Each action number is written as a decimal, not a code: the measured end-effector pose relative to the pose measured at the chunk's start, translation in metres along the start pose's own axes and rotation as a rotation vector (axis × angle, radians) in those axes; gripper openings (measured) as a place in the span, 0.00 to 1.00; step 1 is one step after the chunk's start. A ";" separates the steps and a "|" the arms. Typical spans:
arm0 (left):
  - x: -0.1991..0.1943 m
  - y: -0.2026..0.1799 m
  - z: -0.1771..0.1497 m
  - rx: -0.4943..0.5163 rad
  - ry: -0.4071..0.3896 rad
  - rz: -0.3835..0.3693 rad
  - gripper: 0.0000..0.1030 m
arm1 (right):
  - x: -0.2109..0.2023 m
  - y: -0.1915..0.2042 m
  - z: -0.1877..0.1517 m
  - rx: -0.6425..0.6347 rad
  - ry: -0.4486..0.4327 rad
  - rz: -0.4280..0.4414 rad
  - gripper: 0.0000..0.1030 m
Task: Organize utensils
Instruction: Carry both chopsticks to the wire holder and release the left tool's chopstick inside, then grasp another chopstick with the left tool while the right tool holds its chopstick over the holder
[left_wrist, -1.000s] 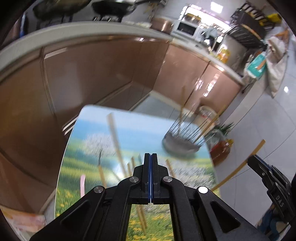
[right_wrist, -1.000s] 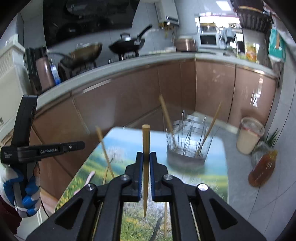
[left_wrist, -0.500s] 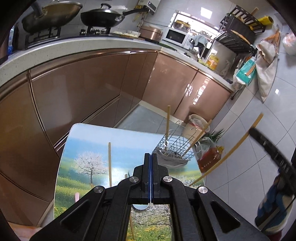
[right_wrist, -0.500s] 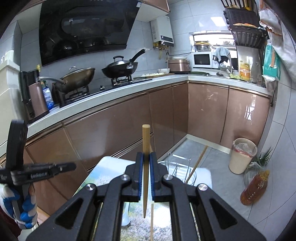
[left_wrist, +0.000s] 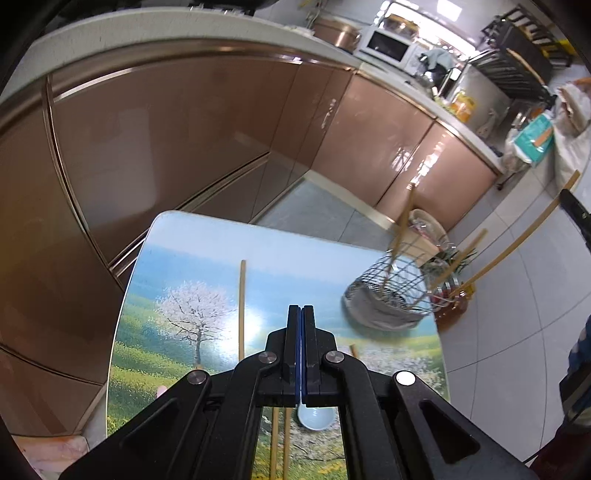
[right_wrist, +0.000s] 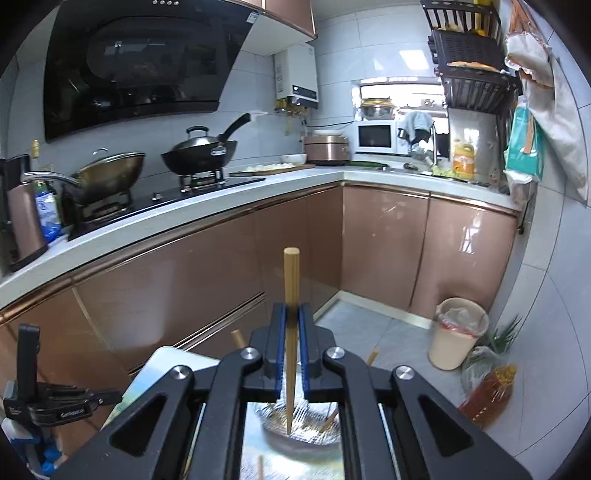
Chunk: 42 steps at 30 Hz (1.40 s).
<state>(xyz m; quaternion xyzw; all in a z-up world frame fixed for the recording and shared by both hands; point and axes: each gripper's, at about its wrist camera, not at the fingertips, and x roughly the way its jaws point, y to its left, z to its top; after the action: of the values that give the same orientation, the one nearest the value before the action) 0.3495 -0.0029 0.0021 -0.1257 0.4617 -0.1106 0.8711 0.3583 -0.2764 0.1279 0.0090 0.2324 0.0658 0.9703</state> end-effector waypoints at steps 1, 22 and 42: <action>0.004 0.002 0.001 -0.003 0.005 0.004 0.00 | 0.006 -0.001 -0.001 -0.002 -0.004 -0.011 0.06; 0.160 0.042 0.008 -0.015 0.345 0.095 0.34 | 0.115 -0.039 -0.085 0.048 0.158 0.000 0.06; 0.209 0.048 0.016 -0.031 0.439 0.223 0.07 | 0.123 -0.047 -0.091 0.054 0.171 0.059 0.07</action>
<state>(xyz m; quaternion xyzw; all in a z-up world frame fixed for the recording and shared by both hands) 0.4811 -0.0198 -0.1672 -0.0603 0.6526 -0.0315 0.7546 0.4310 -0.3080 -0.0111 0.0362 0.3158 0.0884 0.9440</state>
